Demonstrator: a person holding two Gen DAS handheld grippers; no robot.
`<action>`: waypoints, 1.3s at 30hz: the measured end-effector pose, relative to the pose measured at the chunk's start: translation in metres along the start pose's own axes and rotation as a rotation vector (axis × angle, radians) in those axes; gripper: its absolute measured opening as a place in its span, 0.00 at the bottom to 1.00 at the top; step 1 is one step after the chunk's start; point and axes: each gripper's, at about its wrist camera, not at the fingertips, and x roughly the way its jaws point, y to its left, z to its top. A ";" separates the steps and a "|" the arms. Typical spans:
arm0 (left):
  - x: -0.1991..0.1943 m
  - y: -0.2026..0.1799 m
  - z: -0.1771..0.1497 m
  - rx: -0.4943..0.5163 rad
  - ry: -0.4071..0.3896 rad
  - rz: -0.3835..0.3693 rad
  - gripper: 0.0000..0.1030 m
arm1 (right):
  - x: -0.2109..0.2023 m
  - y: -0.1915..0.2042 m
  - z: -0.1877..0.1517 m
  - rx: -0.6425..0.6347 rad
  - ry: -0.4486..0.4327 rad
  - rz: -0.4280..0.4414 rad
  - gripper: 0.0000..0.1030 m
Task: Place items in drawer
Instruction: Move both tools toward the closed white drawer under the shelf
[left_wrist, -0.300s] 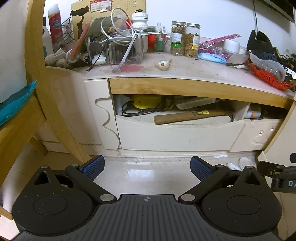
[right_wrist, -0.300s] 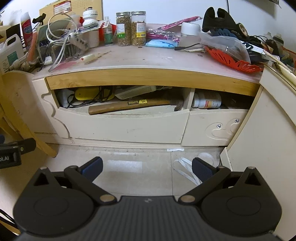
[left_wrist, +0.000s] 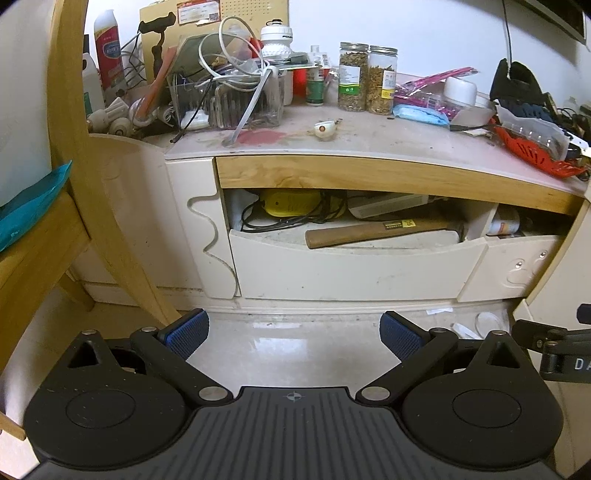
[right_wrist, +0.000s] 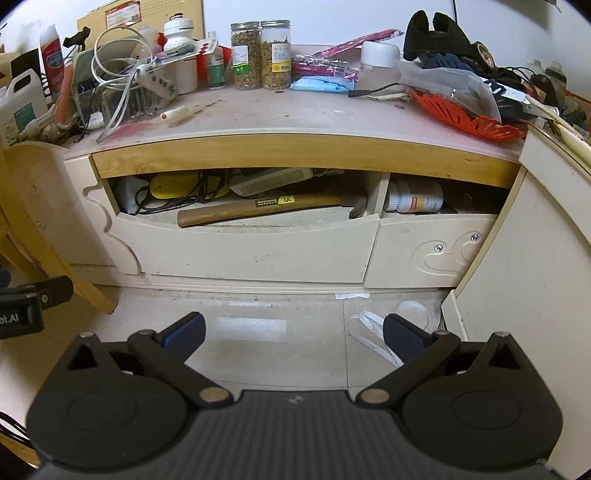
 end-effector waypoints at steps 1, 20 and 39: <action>0.001 0.001 0.000 0.000 -0.001 -0.002 0.99 | 0.000 -0.002 0.001 -0.003 -0.001 -0.003 1.00; 0.001 0.004 -0.008 0.006 0.000 -0.006 0.99 | 0.000 0.000 0.001 0.009 0.008 0.017 1.00; 0.011 0.005 -0.002 -0.004 0.015 0.012 0.99 | 0.012 0.002 0.009 -0.018 -0.013 -0.002 1.00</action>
